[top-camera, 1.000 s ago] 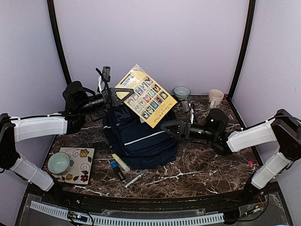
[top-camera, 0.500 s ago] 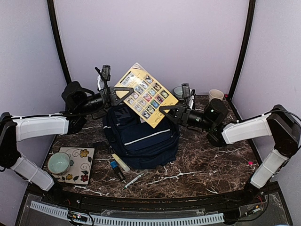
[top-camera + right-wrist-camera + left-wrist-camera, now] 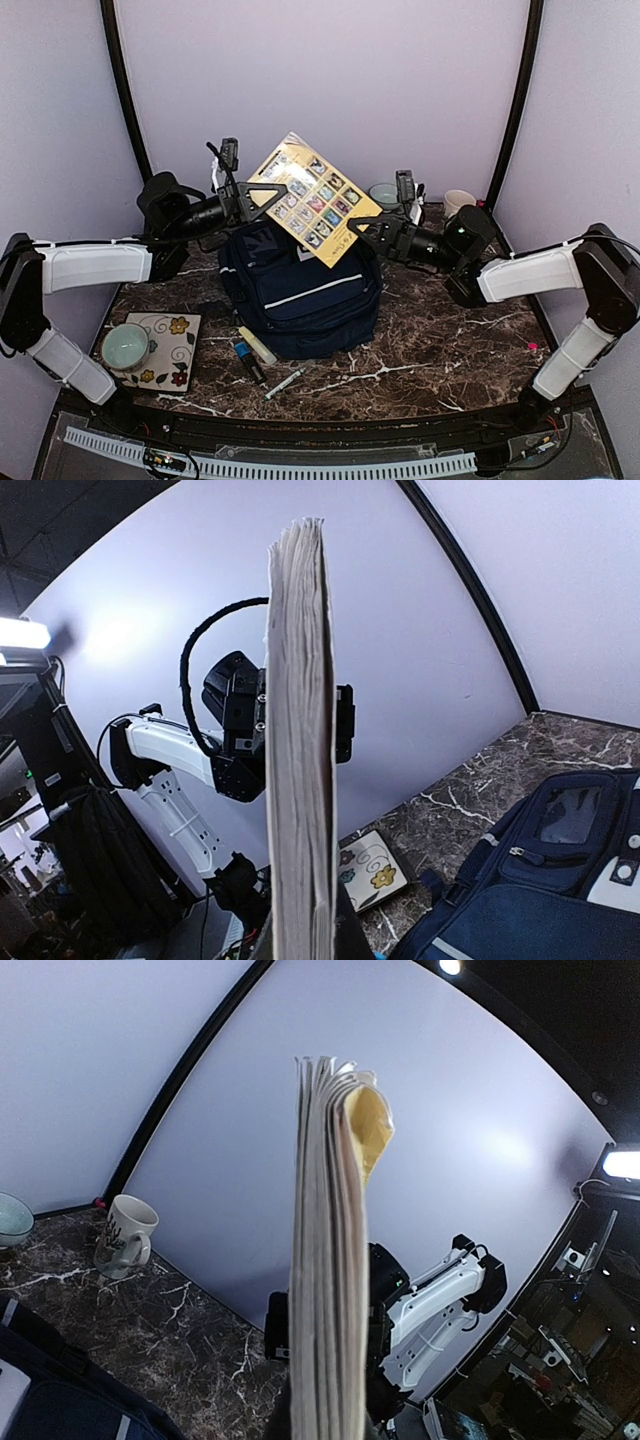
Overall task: Pack the student bag
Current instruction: Pass from the left arm to the right, then pick up the largest pocket of the bag from the student bag.
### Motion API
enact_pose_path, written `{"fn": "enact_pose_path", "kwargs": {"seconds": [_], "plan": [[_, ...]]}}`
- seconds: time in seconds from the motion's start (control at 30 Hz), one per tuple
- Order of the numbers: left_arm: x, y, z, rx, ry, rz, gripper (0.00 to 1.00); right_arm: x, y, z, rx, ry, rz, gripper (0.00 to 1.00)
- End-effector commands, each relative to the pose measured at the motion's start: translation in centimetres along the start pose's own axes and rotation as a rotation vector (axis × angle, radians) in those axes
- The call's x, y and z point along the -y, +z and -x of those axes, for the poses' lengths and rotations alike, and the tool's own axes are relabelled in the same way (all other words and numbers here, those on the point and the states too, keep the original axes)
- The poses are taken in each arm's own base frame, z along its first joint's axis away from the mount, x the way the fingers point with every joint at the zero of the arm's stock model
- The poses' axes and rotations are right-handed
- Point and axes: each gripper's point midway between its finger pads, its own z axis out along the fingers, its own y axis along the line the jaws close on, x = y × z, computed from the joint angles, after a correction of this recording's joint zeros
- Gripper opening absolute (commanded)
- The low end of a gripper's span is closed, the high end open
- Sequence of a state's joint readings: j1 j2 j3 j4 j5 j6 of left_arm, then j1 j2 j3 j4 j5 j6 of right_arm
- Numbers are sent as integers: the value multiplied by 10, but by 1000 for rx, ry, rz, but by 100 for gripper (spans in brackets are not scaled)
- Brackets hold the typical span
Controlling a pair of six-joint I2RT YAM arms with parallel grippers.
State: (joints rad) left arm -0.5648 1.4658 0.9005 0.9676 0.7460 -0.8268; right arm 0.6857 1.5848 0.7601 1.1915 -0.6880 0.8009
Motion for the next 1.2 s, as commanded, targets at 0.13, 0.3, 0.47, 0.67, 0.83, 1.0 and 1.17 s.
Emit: {"fn": "enact_pose_path", "kwargs": {"seconds": [0.13,0.3,0.47,0.67,0.83,1.0,1.17], "plan": [[-47,2,-7,-60,85,240,13,31,-26,7,-5,-113,-329,0],[-77,-13,-16,-118,100,436,18,46,-53,12,-4,-197,-521,0],[-93,-30,-26,-174,127,560,21,61,-77,19,1,-243,-696,0],[-81,-33,-58,-310,252,652,42,62,-110,27,70,-206,-840,0],[-55,-19,-81,-395,408,617,67,55,-136,23,93,-189,-907,0],[-52,-5,-112,-509,433,531,73,51,-151,23,72,-196,-968,0],[-57,9,-152,-652,458,527,76,44,-161,24,90,-196,-978,0]]}}
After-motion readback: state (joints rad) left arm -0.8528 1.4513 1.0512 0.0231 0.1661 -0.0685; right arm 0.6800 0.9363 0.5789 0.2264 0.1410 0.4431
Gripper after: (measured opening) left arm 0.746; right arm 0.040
